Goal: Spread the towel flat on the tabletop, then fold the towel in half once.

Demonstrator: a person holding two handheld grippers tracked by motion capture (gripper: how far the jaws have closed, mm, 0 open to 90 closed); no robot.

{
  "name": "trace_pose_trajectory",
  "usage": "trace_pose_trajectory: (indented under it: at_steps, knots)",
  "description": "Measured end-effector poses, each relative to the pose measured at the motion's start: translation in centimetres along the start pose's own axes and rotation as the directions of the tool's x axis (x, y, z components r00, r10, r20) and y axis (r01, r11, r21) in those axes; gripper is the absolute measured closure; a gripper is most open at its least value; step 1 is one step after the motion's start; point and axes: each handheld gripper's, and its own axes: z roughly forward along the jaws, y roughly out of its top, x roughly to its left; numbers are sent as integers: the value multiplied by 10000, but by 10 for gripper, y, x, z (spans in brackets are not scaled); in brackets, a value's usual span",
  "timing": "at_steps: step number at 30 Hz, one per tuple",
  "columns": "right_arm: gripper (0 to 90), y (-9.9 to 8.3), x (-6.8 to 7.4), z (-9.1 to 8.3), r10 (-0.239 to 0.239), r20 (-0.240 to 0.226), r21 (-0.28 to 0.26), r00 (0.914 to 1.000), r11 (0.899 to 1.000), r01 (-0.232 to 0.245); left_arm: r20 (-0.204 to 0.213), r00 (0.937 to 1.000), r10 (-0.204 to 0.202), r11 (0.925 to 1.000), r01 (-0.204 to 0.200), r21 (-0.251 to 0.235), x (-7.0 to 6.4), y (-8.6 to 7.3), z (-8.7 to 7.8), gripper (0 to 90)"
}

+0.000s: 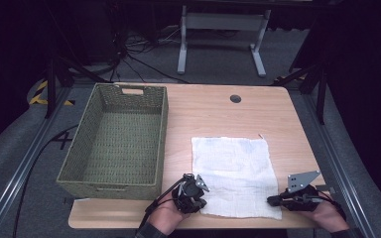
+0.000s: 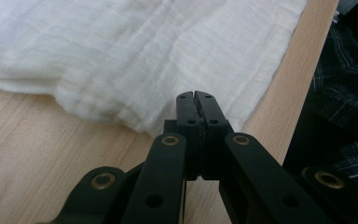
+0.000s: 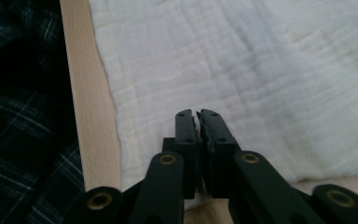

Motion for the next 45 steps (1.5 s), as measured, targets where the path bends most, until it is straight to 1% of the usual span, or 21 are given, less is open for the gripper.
trace_pose_trajectory:
  at_steps: [3,4,6,7,9,12,15,17,20,21,22,24,25,26,27,29,31,36,41,43,45]
  knots:
    - [841,4,-8,-7,253,587,-651,9980,9976,-214,-281,9995,-167,9979,149,-623,4,9,-7,894]
    - [843,6,-12,-9,442,851,-727,9954,9966,-380,-417,9989,-213,9960,176,-877,5,13,-7,894]
    - [873,8,-21,-10,703,1314,-849,9888,9946,-595,-744,9969,-272,9936,188,-1115,10,22,-6,894]
    - [881,10,-27,-10,927,1565,-917,9833,9927,-790,-841,9961,-280,9933,182,-1144,11,25,-5,894]
    - [892,11,-36,-8,1142,1770,-906,9776,9909,-994,-1001,9941,-415,9922,292,-1213,17,33,-2,894]
    - [895,10,-45,-2,1321,1953,-613,9718,9906,-1224,-1372,9887,-611,9949,492,-885,26,40,8,894]
    - [896,8,-49,2,1336,2101,-174,9685,9910,-1330,-1390,9886,-578,9973,509,-526,34,44,19,894]
    - [896,7,-49,3,1354,2138,-134,9675,9907,-1357,-1330,9896,-545,9981,501,-359,35,45,23,894]
    - [896,3,-50,-2,1415,2209,-48,9650,9896,-1440,-1117,9934,-250,9996,234,-152,32,49,31,895]
    - [897,2,-50,-4,1414,2231,-40,9645,9895,-1442,-1043,9942,-244,9995,224,-203,30,50,33,895]
    - [897,0,-50,-5,1441,2267,-25,9632,9891,-1474,-989,9951,-33,9999,21,-120,28,51,34,895]
    - [896,-3,-50,-8,1504,2309,-5,9613,9880,-1544,-906,9958,132,9998,-145,-135,25,53,37,895]
    - [897,-5,-49,-10,1517,2352,16,9600,9877,-1565,-812,9965,182,9998,-189,-75,23,54,37,895]
    - [896,-7,-48,-12,1517,2341,35,9603,9876,-1569,-819,9964,209,9994,-230,-244,22,55,39,895]
    - [897,-9,-46,-13,1520,2353,51,9600,9875,-1576,-764,9967,255,9996,-264,-107,21,56,39,895]
    - [896,-11,-43,-16,1474,2372,139,9602,9878,-1550,-653,9975,283,9993,-299,-237,19,57,42,895]
    - [896,-12,-42,-17,1450,2382,171,9603,9880,-1534,-665,9971,370,9988,-389,-289,18,58,43,895]
    - [841,-11,-42,-19,1497,2400,-25,9591,9881,-1536,-641,9978,137,9988,-167,-469,21,57,41,880]
    - [775,-4,-48,-20,1560,2483,-385,9560,9878,-1512,-971,9951,-213,9973,143,-721,29,59,31,812]
    - [748,-1,-52,-19,1571,2578,-422,9533,9876,-1514,-1160,9927,-329,9950,216,-975,35,61,27,773]
    - [726,3,-56,-19,1641,2666,-533,9497,9864,-1555,-1254,9903,-606,9899,435,-1348,41,62,23,734]
